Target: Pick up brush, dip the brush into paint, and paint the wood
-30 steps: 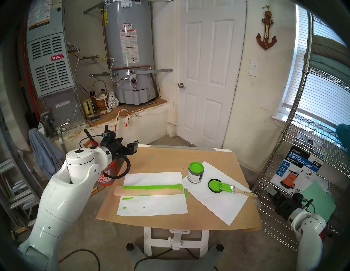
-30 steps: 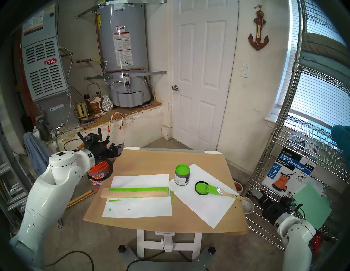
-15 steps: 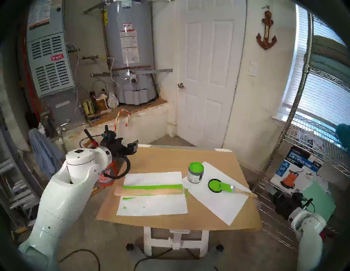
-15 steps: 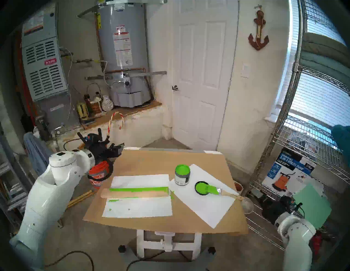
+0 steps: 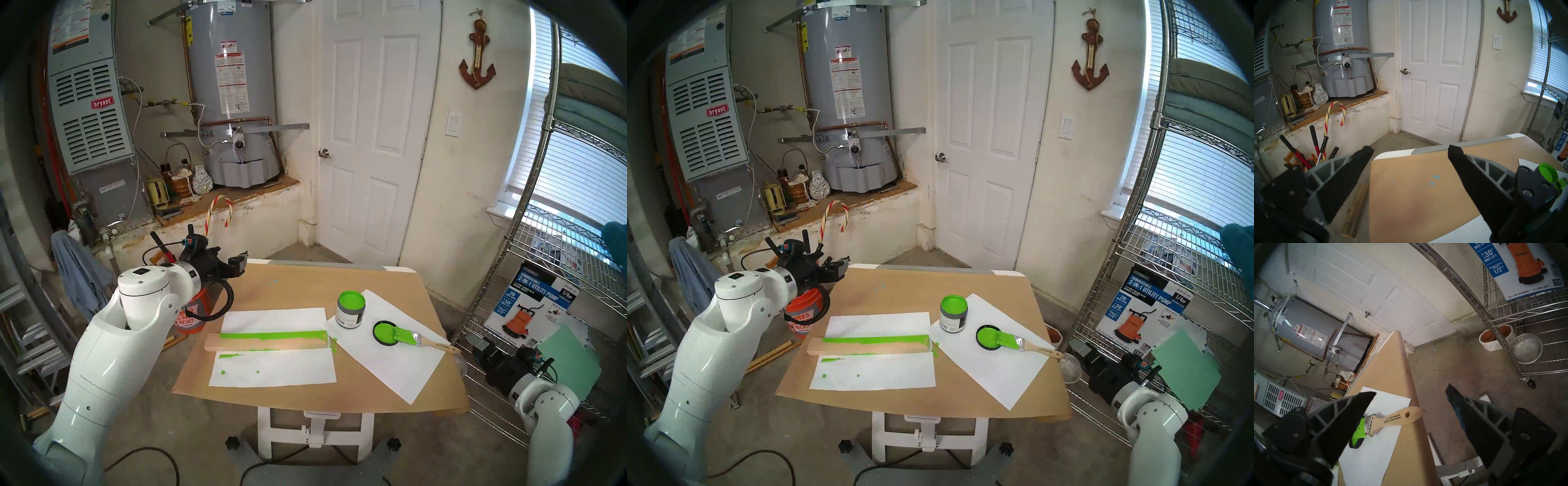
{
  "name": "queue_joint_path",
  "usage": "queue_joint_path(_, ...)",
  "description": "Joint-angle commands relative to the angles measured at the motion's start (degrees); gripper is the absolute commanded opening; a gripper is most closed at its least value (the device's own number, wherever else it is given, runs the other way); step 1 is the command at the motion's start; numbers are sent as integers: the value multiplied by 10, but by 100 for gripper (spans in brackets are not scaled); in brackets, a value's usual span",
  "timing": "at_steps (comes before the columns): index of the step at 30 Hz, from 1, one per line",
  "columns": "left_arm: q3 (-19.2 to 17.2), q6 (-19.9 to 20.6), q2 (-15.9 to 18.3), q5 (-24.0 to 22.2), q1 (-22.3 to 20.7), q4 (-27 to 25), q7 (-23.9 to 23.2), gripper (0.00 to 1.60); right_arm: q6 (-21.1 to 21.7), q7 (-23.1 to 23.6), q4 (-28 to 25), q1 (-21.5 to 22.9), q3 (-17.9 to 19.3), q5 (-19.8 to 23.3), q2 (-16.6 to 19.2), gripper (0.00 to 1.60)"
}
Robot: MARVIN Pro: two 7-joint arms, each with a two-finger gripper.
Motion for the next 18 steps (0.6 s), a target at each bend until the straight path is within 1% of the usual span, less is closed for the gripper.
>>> queue_joint_path(1,-5,-1,1,-1,-5,-10,0,160,1,-18,-35,-3,-5,-5,-8,160)
queue_joint_path(18,-5,-1,1,-1,-5,-10,0,160,3,-28,-18,14,-17,5,-18,160)
